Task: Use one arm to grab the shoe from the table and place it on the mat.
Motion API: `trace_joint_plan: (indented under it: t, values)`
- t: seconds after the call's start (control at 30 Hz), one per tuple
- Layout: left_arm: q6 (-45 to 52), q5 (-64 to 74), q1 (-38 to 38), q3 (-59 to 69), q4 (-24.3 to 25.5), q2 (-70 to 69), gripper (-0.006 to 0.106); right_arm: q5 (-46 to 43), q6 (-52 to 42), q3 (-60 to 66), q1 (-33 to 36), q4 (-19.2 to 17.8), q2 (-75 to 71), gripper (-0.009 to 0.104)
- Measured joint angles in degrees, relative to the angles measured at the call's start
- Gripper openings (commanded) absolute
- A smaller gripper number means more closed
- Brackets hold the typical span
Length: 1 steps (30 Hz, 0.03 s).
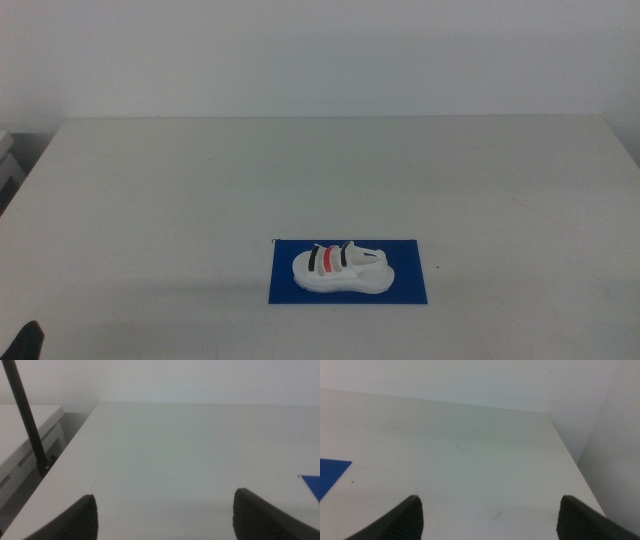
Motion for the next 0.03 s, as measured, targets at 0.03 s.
trace_joint_plan:
  t: [0.03]
  values:
    - [0.0,0.17,0.0,0.0,0.0,0.0,0.091,0.0,0.0,0.0,0.0,0.0,0.0,0.078]
